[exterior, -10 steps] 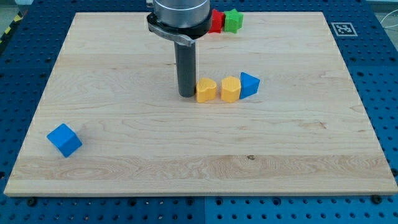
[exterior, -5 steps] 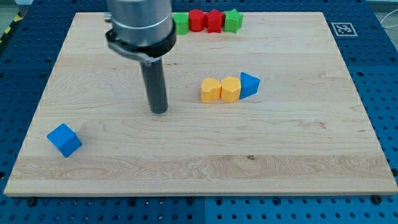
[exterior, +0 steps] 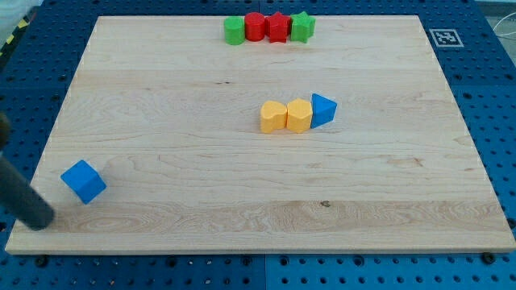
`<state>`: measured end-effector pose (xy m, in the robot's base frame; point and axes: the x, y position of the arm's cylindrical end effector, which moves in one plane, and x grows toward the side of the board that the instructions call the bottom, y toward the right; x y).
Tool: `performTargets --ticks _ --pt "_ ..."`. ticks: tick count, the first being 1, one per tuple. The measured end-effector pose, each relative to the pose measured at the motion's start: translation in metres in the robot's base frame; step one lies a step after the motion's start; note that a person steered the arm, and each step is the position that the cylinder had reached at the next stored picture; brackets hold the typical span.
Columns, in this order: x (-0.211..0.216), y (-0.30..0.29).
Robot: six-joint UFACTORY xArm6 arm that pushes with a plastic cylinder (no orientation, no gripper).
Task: Push the blue cube near to the yellow heart
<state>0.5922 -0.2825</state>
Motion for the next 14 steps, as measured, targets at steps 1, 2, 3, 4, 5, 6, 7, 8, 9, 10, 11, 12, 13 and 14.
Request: performTargets --ticks 1,2,3,4,5,6,7,8,9,10,11,12,13,14 --pt "-0.019 -0.021" --pt "-0.021 -0.012" --pt "-0.024 0.002" --pt "-0.049 0.022" --pt "-0.06 0.049" --pt "-0.06 0.081" --pt "-0.053 0.092" --pt "-0.036 0.092" --pt "-0.03 0.105" --pt "-0.032 0.126" --pt "-0.038 0.144" --pt "-0.043 0.159" --pt "-0.055 0.175" --pt "-0.069 0.188"
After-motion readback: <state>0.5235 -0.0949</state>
